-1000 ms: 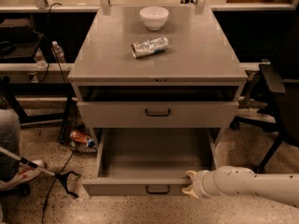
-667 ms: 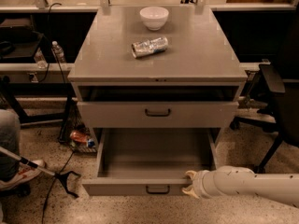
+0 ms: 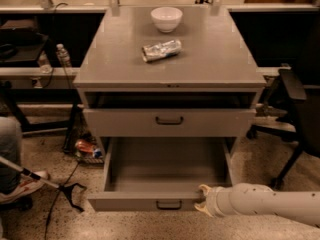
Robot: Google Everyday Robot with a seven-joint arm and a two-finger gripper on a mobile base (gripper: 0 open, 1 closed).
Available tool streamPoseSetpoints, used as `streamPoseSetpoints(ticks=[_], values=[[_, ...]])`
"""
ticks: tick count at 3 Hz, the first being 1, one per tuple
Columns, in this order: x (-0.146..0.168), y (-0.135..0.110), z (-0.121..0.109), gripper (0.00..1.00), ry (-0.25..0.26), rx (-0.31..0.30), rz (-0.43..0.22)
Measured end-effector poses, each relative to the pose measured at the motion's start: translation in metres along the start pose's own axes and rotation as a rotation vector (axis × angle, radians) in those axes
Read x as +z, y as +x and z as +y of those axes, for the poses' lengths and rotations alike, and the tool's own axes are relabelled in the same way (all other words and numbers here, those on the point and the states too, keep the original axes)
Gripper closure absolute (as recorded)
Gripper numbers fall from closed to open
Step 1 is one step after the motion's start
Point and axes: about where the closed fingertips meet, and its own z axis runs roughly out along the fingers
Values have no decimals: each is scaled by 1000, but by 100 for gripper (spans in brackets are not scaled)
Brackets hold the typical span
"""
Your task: Open middle drawer
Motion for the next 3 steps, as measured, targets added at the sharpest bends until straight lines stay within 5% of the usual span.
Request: streamPoseSetpoints(ticks=[3], values=[[-7,-4,-1,100,0,0,0]])
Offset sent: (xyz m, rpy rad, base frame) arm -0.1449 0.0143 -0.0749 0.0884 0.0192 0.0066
